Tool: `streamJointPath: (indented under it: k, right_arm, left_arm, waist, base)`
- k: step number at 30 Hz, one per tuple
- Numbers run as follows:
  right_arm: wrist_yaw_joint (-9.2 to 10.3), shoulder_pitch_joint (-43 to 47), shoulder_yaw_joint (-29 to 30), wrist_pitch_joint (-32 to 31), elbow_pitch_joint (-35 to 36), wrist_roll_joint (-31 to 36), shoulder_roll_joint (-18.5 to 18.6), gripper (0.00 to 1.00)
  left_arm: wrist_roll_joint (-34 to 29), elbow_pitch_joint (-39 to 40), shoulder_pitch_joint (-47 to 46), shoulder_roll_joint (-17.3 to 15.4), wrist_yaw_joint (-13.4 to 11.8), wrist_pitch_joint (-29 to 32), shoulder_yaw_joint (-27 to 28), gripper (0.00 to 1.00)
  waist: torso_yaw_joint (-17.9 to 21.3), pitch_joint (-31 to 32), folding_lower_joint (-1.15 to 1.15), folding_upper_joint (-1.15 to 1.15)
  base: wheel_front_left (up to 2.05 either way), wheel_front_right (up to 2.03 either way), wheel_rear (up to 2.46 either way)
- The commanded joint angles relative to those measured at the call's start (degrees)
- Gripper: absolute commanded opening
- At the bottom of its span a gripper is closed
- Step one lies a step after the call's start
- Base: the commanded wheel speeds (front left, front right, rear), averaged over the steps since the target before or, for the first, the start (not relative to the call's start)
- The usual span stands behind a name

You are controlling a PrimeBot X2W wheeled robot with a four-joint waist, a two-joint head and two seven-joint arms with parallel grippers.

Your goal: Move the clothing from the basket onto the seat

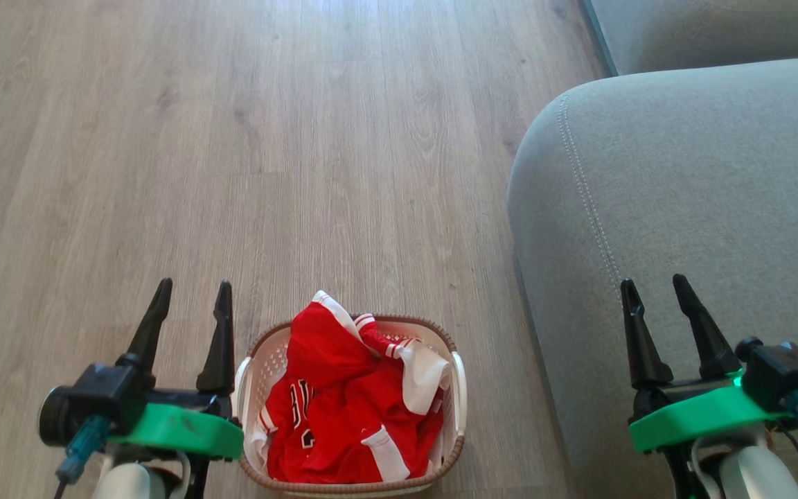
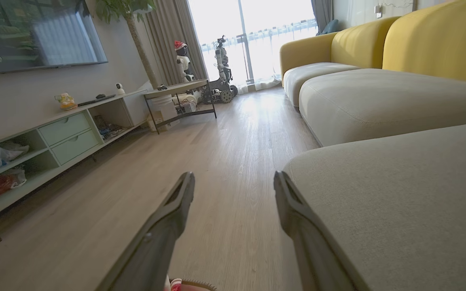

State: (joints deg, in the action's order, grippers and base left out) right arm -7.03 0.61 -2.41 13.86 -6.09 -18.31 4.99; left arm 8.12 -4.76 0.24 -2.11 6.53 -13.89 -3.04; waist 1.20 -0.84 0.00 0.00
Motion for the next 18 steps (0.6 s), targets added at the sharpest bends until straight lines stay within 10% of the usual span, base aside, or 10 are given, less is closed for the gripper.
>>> streamJointPath:
  k: [1,18]
  right_arm:
    - [-0.46,-1.61,-1.7,1.14,2.44,2.12,0.88,1.0]
    - [-0.46,-1.75,-1.63,1.14,1.98,1.91,0.62,1.0]
  left_arm:
    - [-2.17,2.47,-2.41,-0.83,-0.15,-1.11,1.45,1.0]
    - [-1.54,1.37,-2.63,-0.79,-0.13,-1.11,1.56,1.0]
  waist:
    - [0.07,-0.04,0.0,0.0]
    - [0.22,-0.23,0.0,0.0]
  base:
    - [0.0,0.0,0.0]
    - [0.0,0.0,0.0]
